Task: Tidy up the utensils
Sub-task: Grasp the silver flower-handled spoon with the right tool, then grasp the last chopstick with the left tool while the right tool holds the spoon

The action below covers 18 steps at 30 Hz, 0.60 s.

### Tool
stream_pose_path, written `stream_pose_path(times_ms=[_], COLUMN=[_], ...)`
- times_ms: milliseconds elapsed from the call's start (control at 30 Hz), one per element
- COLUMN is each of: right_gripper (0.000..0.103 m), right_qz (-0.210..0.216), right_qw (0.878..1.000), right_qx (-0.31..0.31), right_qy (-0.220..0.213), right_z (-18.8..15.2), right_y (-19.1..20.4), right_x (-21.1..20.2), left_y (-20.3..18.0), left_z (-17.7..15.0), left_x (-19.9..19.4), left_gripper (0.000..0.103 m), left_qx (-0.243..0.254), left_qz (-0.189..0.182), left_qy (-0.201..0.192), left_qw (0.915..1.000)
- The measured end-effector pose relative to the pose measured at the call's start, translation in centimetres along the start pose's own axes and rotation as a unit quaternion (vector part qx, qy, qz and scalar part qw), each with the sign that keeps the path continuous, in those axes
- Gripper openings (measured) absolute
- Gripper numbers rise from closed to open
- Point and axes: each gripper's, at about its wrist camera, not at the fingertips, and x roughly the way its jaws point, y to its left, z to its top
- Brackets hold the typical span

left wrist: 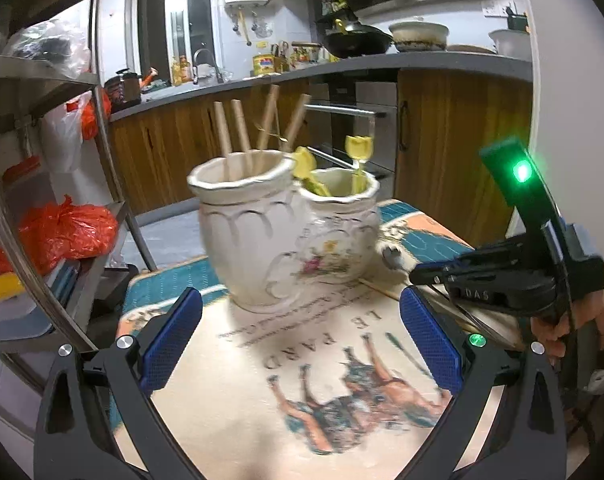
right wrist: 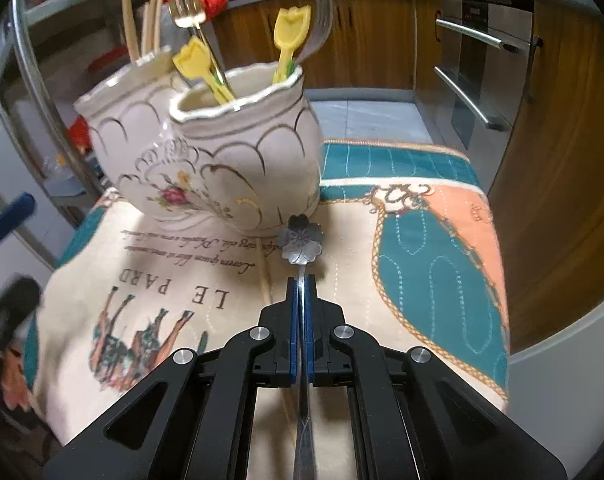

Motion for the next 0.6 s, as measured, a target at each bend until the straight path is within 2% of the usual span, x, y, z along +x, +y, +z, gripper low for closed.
stream_pose_path(times_ms=[233,433,600], right_gripper=[0.004,0.004,0.004], right_qz=[0.014,0.011,0.012], right_qw=[1.000,0.999,0.999], right_qx=[0.011,0.022,0.027], right_qy=[-0.018,-0.025,-0.022], right_z=[-0.2,-0.7,-1.2], right_y=[-2.3,-4.5,-5.5], right_x=[-3.0,-4.5,-4.9], left_y=[-4.2,-8.2,-10.4], left_z=[-0.3,-1.2,-1.4], left_x=[1.1,3.8,6.1], left_gripper=[0.097,0.097,0.078], left_qx=[-0.010,-0.040,-0.051], left_qz=[-0.013,-0.027,-0.028], left_qy=[0.044,0.110,0.153], left_qw=[0.9989,0.9928,0.9865])
